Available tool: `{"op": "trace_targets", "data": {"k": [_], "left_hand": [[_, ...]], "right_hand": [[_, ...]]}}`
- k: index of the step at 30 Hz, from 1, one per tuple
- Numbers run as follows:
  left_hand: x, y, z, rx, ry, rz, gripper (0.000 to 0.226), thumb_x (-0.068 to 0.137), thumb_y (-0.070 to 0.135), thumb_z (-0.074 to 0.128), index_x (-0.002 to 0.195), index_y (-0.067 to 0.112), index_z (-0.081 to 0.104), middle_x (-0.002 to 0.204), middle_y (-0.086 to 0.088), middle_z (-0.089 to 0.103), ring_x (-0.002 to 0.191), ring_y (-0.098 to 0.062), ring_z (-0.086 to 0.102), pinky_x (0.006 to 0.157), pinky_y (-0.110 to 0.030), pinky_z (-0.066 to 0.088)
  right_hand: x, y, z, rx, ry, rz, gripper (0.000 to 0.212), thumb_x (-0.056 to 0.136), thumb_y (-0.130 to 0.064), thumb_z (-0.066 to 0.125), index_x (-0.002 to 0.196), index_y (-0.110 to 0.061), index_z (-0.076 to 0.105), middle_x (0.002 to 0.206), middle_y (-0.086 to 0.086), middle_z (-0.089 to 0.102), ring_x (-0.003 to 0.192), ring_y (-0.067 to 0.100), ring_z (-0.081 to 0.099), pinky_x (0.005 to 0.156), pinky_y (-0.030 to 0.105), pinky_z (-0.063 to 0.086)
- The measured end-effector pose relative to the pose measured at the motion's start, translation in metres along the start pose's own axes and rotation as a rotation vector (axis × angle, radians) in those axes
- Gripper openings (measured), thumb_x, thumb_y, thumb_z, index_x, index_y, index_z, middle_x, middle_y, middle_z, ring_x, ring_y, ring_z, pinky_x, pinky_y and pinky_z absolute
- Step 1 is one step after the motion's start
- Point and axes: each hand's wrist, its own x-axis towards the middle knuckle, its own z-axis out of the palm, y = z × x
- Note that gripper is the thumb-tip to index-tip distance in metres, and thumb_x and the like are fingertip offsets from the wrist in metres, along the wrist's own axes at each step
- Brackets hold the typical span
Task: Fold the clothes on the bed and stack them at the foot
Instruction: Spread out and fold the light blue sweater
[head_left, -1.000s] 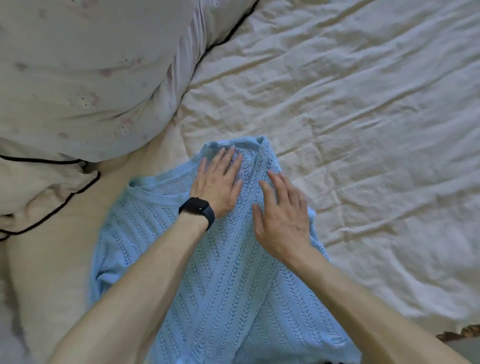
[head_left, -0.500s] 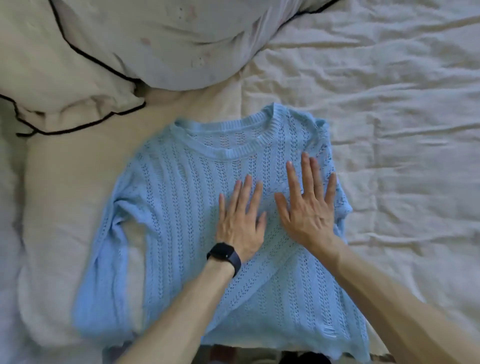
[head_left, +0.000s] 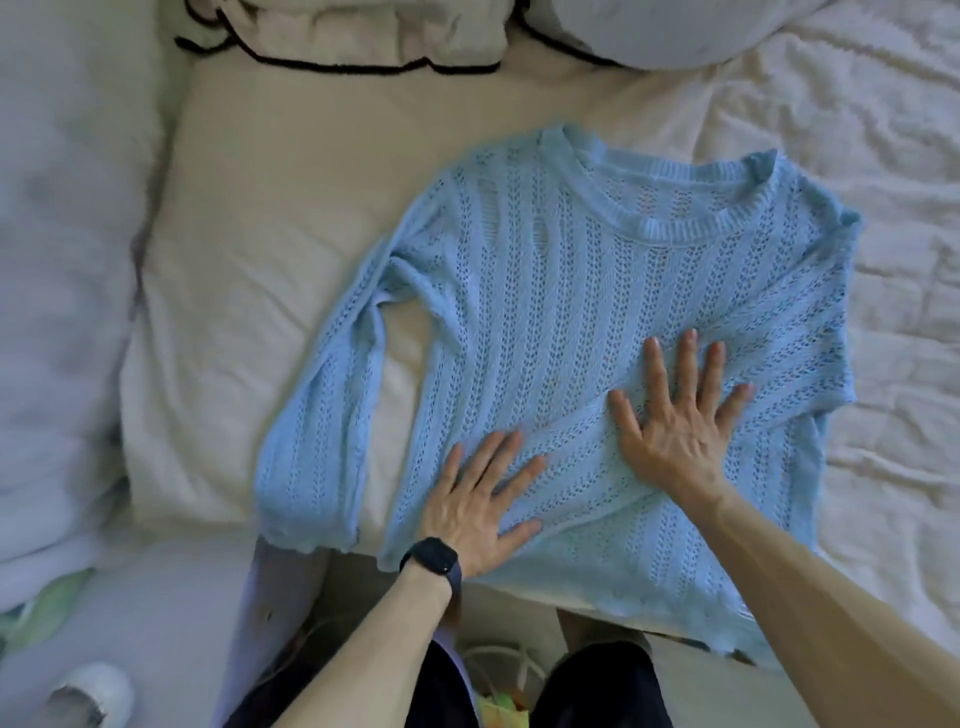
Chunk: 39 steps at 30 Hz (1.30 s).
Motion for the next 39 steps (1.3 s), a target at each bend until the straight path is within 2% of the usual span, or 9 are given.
{"op": "trace_targets", "data": {"k": [5,10,13,17,20,24,27,32,39], "left_hand": [[-0.040,-0.068,-0.037,-0.134,0.156,-0.446,0.079,0.090,0.067,0.040,0.159,0.034,0.021,0.167,-0.003,0.017,0.154,-0.026,0.013,0.121,-0.057,0.000],[-0.076,-0.166,-0.063,-0.362,0.217,-0.834,0.076,0.076,0.062,0.076,0.132,0.014,0.059,0.123,-0.013,0.062,0.111,-0.036,0.058,0.092,-0.048,0.044],[-0.085,-0.201,-0.077,-0.533,-0.004,-0.704,0.036,0.081,0.057,0.074,0.089,0.025,0.062,0.084,0.004,0.064,0.081,-0.026,0.061,0.063,-0.032,0.042],[-0.085,-0.226,-0.099,-0.905,-0.165,-0.689,0.025,0.079,0.039,0.069,0.068,0.027,0.051,0.062,0.010,0.053,0.056,-0.008,0.053,0.043,-0.016,0.031],[-0.084,-0.255,-0.125,-1.167,-0.076,-0.791,0.025,0.061,0.040,0.066,0.074,0.019,0.061,0.064,0.012,0.059,0.051,-0.002,0.054,0.044,-0.012,0.036],[-0.094,-0.320,-0.162,-1.095,-0.114,-0.719,0.035,0.064,0.045,0.083,0.071,0.022,0.058,0.060,0.017,0.058,0.054,0.001,0.052,0.050,-0.015,0.037],[-0.100,-0.368,-0.176,-0.899,-0.181,-0.748,0.034,0.070,0.045,0.085,0.082,0.019,0.067,0.076,0.006,0.066,0.071,-0.013,0.061,0.057,-0.023,0.042],[-0.097,-0.409,-0.165,-0.774,0.226,-1.010,0.026,0.078,0.033,0.078,0.093,0.025,0.059,0.090,0.006,0.063,0.081,-0.018,0.059,0.067,-0.028,0.039],[-0.088,-0.403,-0.123,-0.634,-0.185,-0.929,0.026,0.079,0.048,0.073,0.085,0.024,0.065,0.074,0.005,0.061,0.065,-0.011,0.056,0.050,-0.024,0.036]], "right_hand": [[-0.025,-0.086,-0.034,0.017,0.033,-0.185,0.077,0.099,-0.052,0.036,0.164,-0.025,0.005,0.171,0.000,-0.007,0.157,0.022,-0.016,0.125,0.054,-0.007],[-0.029,-0.224,-0.047,0.188,0.019,-0.328,0.075,0.098,-0.032,0.059,0.162,-0.018,0.023,0.169,0.010,0.017,0.154,0.033,0.018,0.123,0.050,0.021],[-0.021,-0.287,-0.050,0.174,0.069,-0.526,0.068,0.095,-0.012,0.061,0.157,-0.024,0.036,0.161,0.014,0.030,0.127,0.033,0.052,0.090,0.047,0.052],[0.008,-0.334,-0.052,0.015,-0.013,-0.630,0.054,0.094,0.001,0.055,0.140,-0.027,0.056,0.161,0.005,0.027,0.099,0.023,0.060,0.058,0.033,0.044],[0.030,-0.352,-0.061,0.076,-0.030,-0.586,0.028,0.097,-0.006,0.054,0.122,-0.013,0.066,0.139,0.011,0.051,0.100,0.038,0.064,0.070,0.042,0.053],[0.045,-0.384,-0.077,0.296,0.124,-0.566,0.024,0.097,-0.007,0.053,0.115,-0.009,0.069,0.121,0.016,0.060,0.100,0.039,0.062,0.077,0.036,0.047],[0.057,-0.405,-0.079,0.369,0.126,-0.535,0.026,0.096,-0.011,0.055,0.118,-0.011,0.070,0.123,0.013,0.060,0.107,0.036,0.061,0.087,0.046,0.053],[0.067,-0.415,-0.072,0.397,-0.062,-0.548,0.054,0.090,0.000,0.058,0.142,-0.014,0.056,0.155,0.010,0.043,0.132,0.030,0.053,0.111,0.038,0.041],[0.028,-0.343,-0.052,0.343,0.233,-0.128,0.053,0.097,-0.036,0.054,0.145,-0.018,0.045,0.156,0.009,0.039,0.142,0.034,0.033,0.110,0.048,0.030]]}}
